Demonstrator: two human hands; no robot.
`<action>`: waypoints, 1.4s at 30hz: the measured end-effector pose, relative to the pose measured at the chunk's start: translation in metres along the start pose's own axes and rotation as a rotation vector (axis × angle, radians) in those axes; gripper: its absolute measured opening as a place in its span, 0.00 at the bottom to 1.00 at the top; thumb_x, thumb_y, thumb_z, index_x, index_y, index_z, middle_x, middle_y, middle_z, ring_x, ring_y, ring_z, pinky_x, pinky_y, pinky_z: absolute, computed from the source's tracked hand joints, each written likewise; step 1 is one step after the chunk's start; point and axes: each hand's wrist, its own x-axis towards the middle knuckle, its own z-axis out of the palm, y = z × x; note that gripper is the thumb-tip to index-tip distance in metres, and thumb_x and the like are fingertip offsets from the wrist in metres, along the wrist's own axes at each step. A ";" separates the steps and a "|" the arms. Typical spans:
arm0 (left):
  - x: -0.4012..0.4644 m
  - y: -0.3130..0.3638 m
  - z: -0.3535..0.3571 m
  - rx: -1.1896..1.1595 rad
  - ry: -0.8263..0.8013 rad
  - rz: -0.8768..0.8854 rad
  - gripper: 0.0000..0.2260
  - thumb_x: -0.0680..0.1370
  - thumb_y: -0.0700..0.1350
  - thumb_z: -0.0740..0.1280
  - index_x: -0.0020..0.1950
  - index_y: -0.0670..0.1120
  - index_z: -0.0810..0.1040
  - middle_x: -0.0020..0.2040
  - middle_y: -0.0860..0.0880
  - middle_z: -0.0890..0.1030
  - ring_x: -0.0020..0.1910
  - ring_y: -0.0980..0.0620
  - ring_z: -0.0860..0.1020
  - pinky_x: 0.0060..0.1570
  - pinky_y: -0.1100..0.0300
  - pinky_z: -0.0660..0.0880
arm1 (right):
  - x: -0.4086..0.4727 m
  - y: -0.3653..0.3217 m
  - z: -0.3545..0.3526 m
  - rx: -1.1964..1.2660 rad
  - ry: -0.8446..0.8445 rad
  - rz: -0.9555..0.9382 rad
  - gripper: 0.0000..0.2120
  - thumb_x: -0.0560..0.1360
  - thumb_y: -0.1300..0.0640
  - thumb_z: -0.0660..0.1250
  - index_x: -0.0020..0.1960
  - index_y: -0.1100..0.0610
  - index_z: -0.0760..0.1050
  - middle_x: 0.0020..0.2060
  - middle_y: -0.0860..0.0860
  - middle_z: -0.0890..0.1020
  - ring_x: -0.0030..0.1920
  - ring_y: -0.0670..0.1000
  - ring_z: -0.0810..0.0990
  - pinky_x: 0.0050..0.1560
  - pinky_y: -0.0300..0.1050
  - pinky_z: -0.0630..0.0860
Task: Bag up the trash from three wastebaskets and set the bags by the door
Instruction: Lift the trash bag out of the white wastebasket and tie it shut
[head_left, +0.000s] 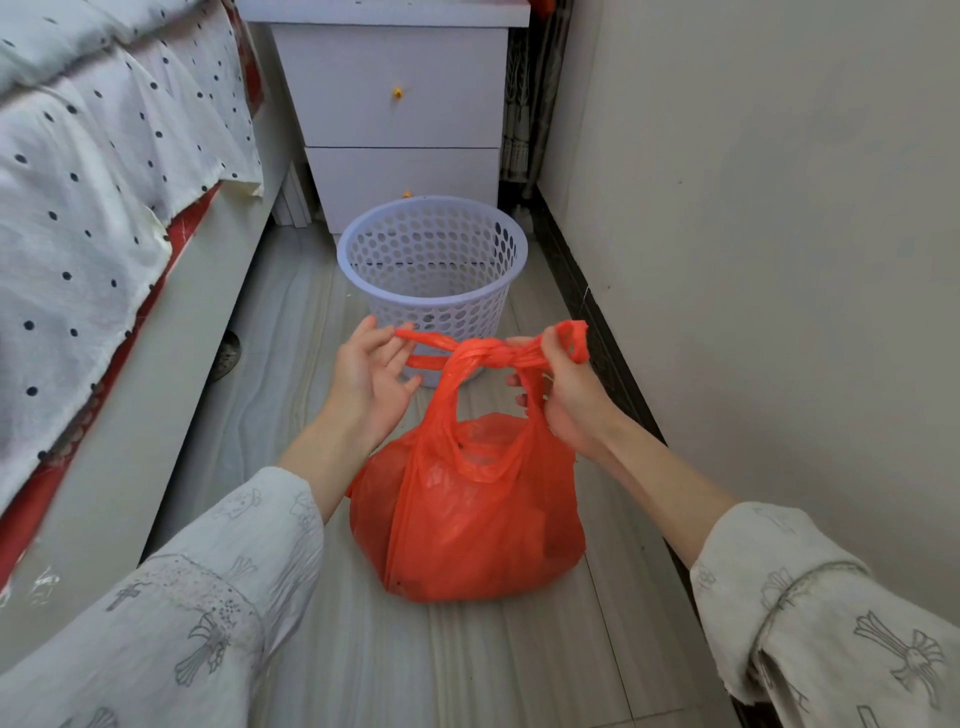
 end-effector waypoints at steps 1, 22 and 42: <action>-0.002 0.002 0.002 -0.120 0.005 -0.023 0.19 0.76 0.38 0.56 0.67 0.48 0.63 0.52 0.46 0.78 0.63 0.48 0.74 0.69 0.42 0.59 | 0.002 -0.002 0.001 0.097 0.053 0.035 0.22 0.81 0.47 0.50 0.41 0.55 0.77 0.37 0.51 0.79 0.36 0.47 0.74 0.37 0.41 0.69; 0.004 -0.011 -0.088 2.163 -0.219 0.565 0.26 0.76 0.63 0.50 0.44 0.45 0.77 0.42 0.48 0.68 0.50 0.45 0.73 0.38 0.56 0.64 | 0.000 0.018 -0.059 0.371 0.465 0.396 0.19 0.79 0.57 0.46 0.29 0.55 0.56 0.12 0.47 0.55 0.12 0.46 0.52 0.19 0.30 0.54; 0.008 0.010 -0.117 1.903 -0.165 0.278 0.08 0.73 0.40 0.67 0.51 0.43 0.79 0.42 0.45 0.72 0.42 0.49 0.71 0.51 0.54 0.71 | -0.003 0.034 -0.078 0.349 0.551 0.300 0.19 0.81 0.49 0.51 0.34 0.55 0.62 0.25 0.49 0.64 0.15 0.45 0.62 0.23 0.35 0.66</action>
